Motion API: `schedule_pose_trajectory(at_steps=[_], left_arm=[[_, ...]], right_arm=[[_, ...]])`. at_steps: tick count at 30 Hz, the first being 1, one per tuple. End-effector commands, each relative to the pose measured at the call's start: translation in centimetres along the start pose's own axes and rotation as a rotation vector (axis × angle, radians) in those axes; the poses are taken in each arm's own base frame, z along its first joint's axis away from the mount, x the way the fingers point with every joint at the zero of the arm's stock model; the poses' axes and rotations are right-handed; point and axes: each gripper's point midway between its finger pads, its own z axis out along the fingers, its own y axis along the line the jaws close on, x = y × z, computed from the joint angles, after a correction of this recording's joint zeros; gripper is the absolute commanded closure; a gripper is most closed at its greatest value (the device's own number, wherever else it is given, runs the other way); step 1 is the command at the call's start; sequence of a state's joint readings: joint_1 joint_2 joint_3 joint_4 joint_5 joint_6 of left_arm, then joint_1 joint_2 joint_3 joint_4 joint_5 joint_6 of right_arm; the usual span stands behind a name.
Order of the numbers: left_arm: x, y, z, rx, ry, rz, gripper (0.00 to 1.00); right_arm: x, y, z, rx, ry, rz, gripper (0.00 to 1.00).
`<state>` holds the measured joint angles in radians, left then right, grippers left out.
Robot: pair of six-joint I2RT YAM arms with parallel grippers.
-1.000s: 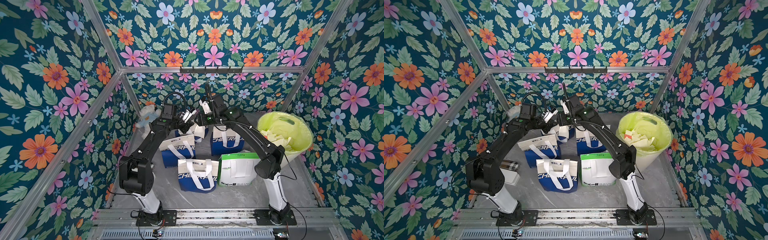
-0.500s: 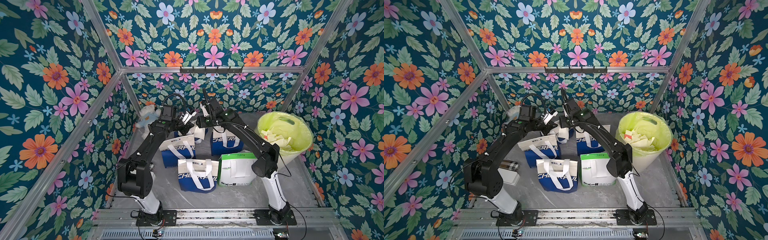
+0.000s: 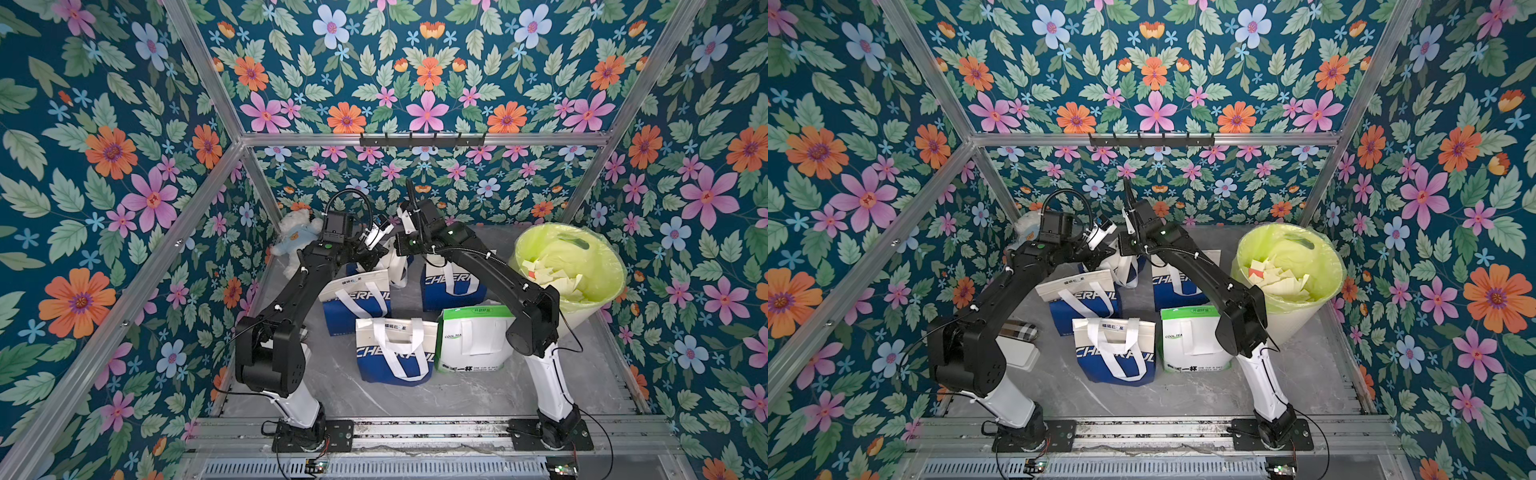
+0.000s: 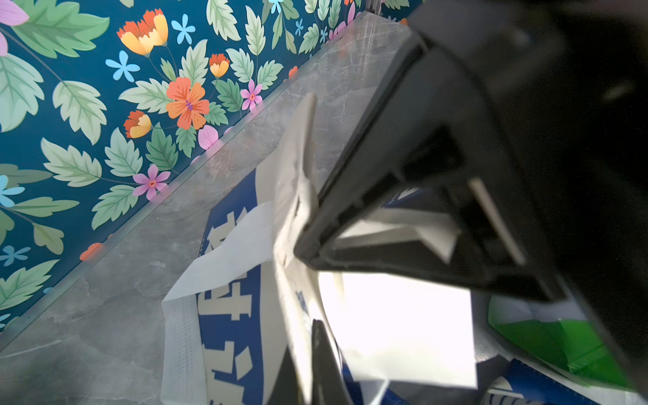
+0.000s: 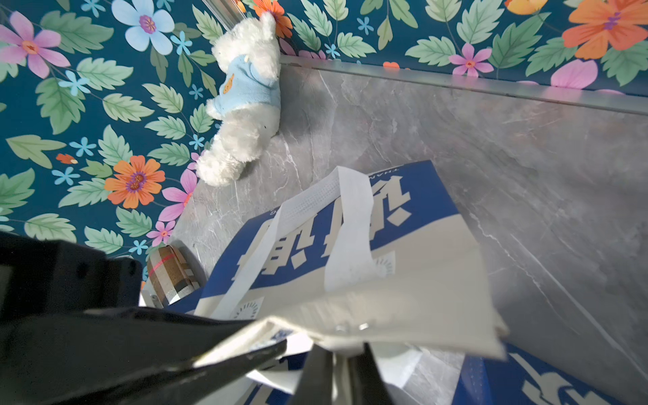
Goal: Shred takeout receipts and throw away
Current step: Tear off the takeout receipt from the takeout bag.
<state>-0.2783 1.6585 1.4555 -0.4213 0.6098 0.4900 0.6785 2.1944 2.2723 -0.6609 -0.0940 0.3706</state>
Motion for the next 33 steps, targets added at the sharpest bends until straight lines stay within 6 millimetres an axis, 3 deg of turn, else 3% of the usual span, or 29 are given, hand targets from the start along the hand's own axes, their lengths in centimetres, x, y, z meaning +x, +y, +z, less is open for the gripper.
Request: schedule_pose_trajectory(at_steps=[1, 8, 15, 25, 29, 33], left_arm=[[1.4, -1.6, 0.3, 0.069, 0.046, -0.022, 1.00], [2.0, -1.5, 0.5, 0.061, 0.061, -0.032, 1.00], [2.9, -1.2, 1.1, 0.051, 0.089, -0.057, 1.00], [2.9, -0.1, 0.9, -0.012, 0.102, -0.071, 0.98], [2.1, 1.1, 0.3, -0.086, 0.080, -0.064, 0.63], [-0.4, 2.0, -1.1, -0.169, -0.023, -0.046, 0.01]], right_arm=[[-2.3, 0.3, -0.5, -0.014, -0.090, 0.005, 1.00], [-3.4, -0.3, -2.1, -0.051, -0.156, 0.049, 1.00], [-4.5, 0.5, -4.8, -0.319, -0.229, 0.131, 1.00], [-5.8, -2.2, -7.8, -0.196, -0.301, 0.131, 1.00], [-6.3, -2.6, -9.8, -0.144, -0.328, 0.116, 1.00], [-6.7, -1.9, -12.5, -0.144, -0.341, 0.083, 1.00]])
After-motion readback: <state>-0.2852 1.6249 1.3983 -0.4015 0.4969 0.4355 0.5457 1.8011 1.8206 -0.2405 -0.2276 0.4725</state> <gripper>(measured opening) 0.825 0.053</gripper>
